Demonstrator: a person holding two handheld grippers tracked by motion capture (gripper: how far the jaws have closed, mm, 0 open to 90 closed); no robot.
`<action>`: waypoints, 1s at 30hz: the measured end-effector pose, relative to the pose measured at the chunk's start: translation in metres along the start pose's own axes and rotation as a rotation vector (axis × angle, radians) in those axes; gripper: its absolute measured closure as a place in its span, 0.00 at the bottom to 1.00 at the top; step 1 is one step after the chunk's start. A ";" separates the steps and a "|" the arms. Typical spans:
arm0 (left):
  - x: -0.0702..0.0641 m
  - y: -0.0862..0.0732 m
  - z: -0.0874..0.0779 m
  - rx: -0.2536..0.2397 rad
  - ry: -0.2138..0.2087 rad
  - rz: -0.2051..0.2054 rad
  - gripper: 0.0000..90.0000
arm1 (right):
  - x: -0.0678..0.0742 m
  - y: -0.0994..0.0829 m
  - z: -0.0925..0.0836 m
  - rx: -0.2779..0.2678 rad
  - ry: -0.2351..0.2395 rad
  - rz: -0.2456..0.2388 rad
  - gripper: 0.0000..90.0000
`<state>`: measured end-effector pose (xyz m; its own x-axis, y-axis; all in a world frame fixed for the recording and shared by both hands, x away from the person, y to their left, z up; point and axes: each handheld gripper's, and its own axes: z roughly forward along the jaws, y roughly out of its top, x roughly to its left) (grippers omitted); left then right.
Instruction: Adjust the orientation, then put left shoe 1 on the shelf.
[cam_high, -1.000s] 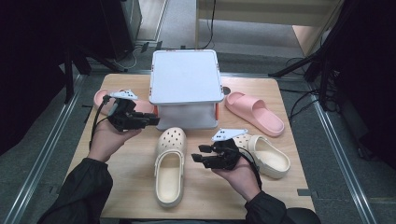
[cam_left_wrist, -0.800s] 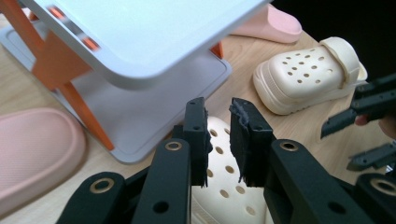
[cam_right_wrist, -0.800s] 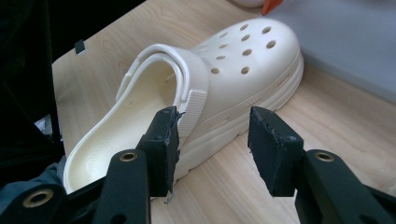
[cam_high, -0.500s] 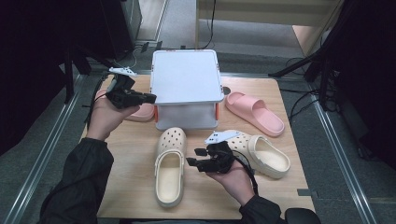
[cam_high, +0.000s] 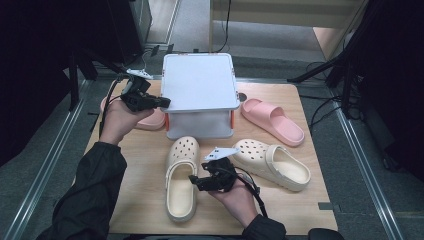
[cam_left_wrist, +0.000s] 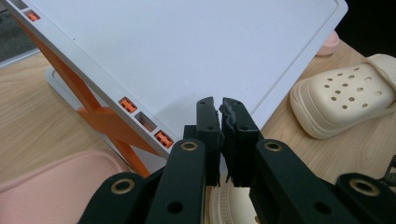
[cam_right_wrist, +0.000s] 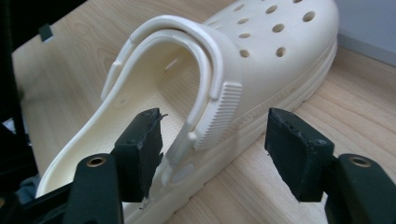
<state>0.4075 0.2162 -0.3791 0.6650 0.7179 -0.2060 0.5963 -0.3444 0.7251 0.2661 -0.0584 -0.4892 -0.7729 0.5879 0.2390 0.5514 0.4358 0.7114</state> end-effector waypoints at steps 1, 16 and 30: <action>0.000 0.000 0.000 -0.001 0.000 -0.003 0.95 | 0.000 0.000 0.000 0.000 0.000 0.000 0.41; 0.003 -0.003 0.000 -0.017 -0.033 -0.011 0.96 | 0.003 0.001 0.024 -0.008 -0.076 0.053 0.50; 0.002 -0.003 0.001 -0.020 -0.033 -0.005 0.96 | 0.001 0.004 0.020 0.020 -0.065 0.128 0.77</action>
<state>0.4081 0.2179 -0.3825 0.6763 0.6994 -0.2311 0.5909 -0.3278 0.7372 0.2740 -0.0425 -0.4998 -0.6740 0.6824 0.2830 0.6508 0.3671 0.6647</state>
